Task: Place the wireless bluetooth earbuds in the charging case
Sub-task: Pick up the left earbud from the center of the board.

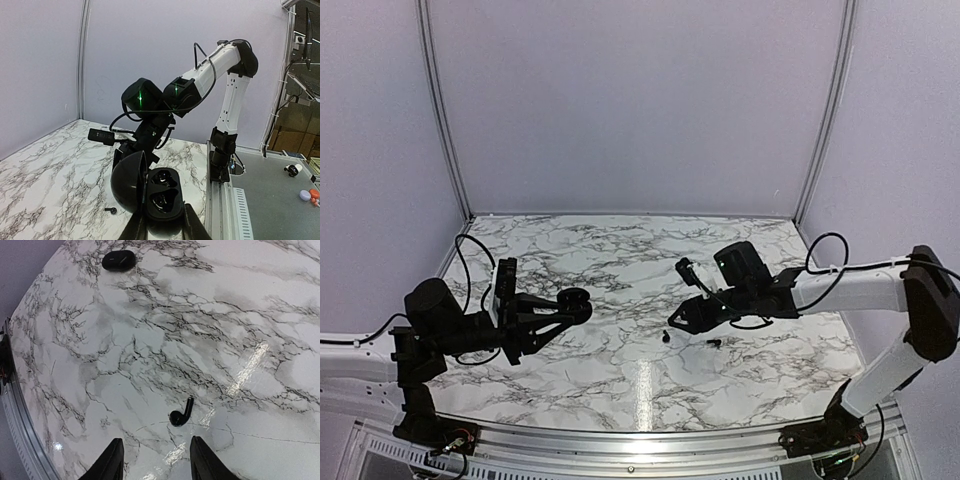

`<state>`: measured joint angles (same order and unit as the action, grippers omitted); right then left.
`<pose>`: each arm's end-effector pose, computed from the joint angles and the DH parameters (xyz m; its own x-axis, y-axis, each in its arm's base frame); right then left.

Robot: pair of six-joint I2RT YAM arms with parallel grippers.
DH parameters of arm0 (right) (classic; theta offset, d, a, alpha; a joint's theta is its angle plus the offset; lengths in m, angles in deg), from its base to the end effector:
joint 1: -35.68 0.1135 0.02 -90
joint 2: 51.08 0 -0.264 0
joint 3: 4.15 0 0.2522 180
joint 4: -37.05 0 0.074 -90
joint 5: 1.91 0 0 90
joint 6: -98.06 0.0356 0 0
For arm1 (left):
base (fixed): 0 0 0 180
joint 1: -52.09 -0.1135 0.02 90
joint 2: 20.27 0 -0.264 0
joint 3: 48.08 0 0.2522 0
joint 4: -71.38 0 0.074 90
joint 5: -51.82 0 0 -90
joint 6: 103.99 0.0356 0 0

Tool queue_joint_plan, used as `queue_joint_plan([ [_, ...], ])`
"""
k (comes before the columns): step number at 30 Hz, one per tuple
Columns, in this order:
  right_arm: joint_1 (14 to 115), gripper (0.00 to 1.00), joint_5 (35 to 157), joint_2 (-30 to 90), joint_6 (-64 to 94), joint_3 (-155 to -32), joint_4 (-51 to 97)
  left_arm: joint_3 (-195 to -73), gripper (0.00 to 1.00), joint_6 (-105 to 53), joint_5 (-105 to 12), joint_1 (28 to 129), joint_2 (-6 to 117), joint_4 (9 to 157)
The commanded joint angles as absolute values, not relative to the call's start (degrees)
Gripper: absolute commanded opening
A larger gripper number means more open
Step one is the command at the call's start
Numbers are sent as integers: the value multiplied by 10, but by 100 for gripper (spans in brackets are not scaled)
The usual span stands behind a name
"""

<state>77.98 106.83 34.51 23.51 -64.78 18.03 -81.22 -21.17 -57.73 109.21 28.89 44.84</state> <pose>0.2185 0.2143 0.1955 -0.7104 -0.3053 -0.6341 -0.6423 0.6496 0.4067 0.0961 -0.1707 0.2633 -0.0229 -0.1815 -0.9831 0.9748 0.2143 -0.0623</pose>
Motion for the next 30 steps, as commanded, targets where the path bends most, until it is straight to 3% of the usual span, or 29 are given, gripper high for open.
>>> queue_joint_plan([
  [1, 794, 50, 1003, 374, 252, -651, 176, -807, 0, -201, -571, 1095, 290, 447],
  [3, 808, 59, 969, 392, 253, -658, 175, -808, 0, -201, -570, 1095, 290, 447],
  [5, 821, 62, 931, 410, 253, -667, 172, -808, 0, -203, -569, 1095, 290, 447],
  [22, 871, 59, 781, 502, 234, -740, 106, -804, 0, -204, -547, 1095, 270, 448],
  [30, 872, 58, 793, 500, 223, -729, 108, -807, 0, -200, -546, 1095, 276, 448],
])
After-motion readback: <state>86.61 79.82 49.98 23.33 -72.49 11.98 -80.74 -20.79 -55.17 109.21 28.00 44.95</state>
